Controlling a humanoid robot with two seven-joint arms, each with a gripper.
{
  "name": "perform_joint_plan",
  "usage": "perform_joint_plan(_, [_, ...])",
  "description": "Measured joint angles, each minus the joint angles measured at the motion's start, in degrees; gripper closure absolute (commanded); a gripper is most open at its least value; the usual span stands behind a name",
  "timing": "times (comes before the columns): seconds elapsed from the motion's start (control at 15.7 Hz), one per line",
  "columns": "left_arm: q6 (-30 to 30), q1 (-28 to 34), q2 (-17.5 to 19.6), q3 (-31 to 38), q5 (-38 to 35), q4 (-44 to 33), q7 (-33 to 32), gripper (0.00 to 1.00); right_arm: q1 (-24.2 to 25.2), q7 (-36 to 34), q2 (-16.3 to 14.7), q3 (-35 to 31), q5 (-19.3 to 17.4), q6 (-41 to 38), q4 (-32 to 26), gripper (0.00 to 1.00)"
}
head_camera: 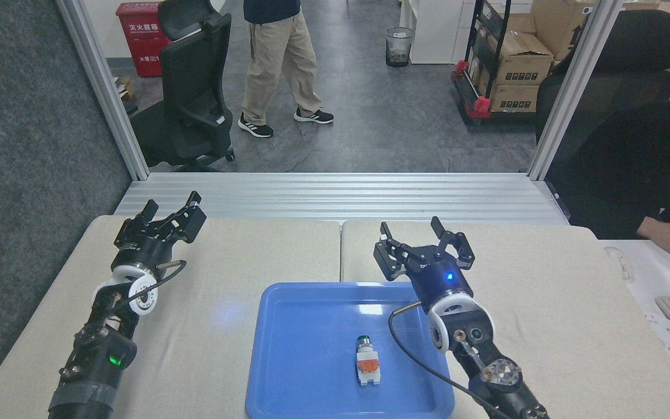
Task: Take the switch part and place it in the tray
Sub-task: 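Open the right gripper and lift it away from the tray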
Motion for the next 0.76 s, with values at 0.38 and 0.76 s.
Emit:
perform_joint_plan(0.38, [0.0, 0.0, 0.0, 0.0, 0.0, 0.0, 0.0, 0.0, -3.6, -1.85, -7.71, -6.66, -1.4, -4.98, 9.24, 0.01])
perform_joint_plan(0.76, [0.0, 0.0, 0.0, 0.0, 0.0, 0.0, 0.0, 0.0, -4.32, -4.03, -12.16, -10.08, -4.45, -8.21, 14.0, 0.01])
